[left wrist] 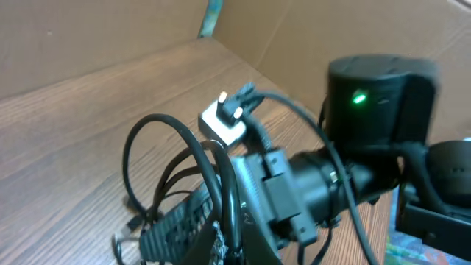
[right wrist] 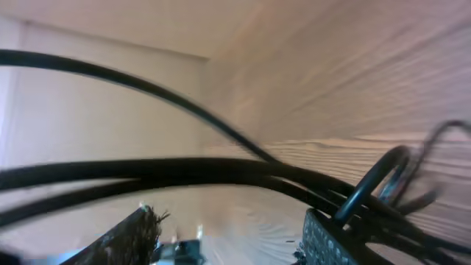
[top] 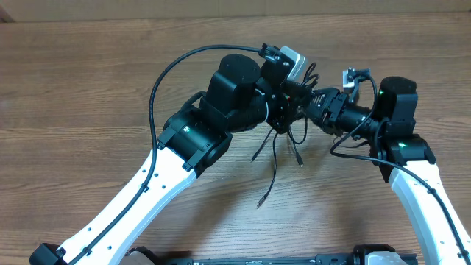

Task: Untangle cables

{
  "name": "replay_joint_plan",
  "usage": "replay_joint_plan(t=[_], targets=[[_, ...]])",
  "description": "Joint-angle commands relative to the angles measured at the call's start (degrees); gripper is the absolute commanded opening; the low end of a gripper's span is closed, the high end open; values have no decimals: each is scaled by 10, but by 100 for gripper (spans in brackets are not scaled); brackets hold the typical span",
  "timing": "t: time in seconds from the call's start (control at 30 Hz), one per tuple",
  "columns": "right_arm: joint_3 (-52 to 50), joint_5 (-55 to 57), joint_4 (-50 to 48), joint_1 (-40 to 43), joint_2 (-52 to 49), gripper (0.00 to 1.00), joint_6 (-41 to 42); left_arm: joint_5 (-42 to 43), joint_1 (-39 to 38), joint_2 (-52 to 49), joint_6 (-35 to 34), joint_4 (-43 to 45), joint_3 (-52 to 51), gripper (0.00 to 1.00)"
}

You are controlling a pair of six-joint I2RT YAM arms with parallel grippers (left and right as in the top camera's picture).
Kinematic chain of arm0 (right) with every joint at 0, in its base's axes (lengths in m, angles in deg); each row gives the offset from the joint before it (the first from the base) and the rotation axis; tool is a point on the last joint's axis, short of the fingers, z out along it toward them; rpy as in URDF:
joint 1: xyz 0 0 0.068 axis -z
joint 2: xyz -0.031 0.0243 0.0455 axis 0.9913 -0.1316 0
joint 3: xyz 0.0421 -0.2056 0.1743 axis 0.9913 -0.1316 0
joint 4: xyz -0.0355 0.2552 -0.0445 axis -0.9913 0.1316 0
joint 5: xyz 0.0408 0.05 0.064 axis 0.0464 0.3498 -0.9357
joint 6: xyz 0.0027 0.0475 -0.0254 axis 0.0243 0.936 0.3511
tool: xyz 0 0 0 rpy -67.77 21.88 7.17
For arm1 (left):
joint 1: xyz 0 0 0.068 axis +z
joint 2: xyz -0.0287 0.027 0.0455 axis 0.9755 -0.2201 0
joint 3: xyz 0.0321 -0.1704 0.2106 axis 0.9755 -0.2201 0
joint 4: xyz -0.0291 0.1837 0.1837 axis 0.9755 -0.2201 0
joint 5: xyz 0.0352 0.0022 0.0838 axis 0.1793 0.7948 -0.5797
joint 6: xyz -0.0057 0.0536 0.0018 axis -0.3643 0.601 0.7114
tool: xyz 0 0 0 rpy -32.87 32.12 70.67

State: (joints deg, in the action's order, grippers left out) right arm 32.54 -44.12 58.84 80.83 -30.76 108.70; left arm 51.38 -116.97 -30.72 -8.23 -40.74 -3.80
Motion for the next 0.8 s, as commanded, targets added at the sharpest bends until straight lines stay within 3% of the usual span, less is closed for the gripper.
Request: replay_joint_plan(t=[0.0,0.07,0.2,0.47,0.57,0.77], targets=[[4,98,38,-3,-1,64,-27,76,0,5,1,33,5,4],[4,169,61,-3,-1,67,-26,174,0,5,0,72,5,4],[4,229,92,-3,-1,73,-42,264,1,9,-5,130,5,4],[4,279,159,-3,-1,73,-90,313,20,28,-39,208,6,4],[4,377,197,-2,-1,76,-90,319,70,62,-58,213,6,4],[4,412,213,4,-1,81,-88,362,205,128,-89,211,6,4]])
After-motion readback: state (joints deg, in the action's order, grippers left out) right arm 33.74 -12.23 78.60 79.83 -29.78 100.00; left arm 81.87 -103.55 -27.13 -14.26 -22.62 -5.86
